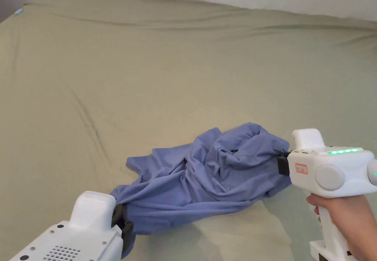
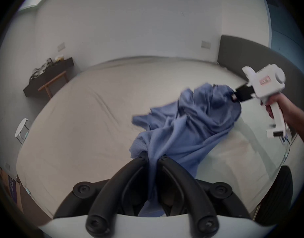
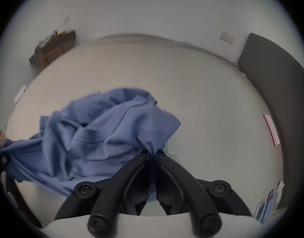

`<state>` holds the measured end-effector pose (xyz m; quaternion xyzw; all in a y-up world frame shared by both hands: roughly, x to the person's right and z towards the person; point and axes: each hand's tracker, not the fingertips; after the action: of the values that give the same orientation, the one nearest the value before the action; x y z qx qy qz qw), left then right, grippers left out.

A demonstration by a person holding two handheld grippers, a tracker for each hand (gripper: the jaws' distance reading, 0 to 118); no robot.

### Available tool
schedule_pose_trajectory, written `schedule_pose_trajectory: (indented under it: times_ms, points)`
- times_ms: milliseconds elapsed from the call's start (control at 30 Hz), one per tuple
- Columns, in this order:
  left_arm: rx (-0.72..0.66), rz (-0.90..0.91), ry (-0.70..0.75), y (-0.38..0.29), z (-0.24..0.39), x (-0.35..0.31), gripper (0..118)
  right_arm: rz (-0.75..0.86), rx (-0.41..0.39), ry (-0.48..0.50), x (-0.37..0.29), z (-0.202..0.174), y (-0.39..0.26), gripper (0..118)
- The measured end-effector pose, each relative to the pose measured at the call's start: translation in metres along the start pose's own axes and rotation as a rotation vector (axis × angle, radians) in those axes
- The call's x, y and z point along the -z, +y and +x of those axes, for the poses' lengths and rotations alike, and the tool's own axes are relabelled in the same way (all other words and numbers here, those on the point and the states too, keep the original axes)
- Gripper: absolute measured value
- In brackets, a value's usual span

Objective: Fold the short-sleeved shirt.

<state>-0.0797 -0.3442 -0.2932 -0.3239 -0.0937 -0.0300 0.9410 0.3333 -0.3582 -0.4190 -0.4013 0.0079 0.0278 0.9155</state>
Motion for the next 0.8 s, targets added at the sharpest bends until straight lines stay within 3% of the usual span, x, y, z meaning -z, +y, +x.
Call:
schedule_pose_trajectory:
  times_ms: [500,600,800]
  points:
    - [-0.092,0.503,0.095,0.127,-0.067,-0.145,6,0.577,0.238,0.024,-0.287,-0.003,0.029,4]
    - [-0.081,0.580,0.088,0.150,-0.067,-0.169,6,0.679,0.229,0.019,-0.325,-0.005,0.034,4]
    - [-0.074,0.684,0.079,0.186,-0.063,-0.207,6,0.859,0.142,-0.092,-0.375,-0.016,0.043,4]
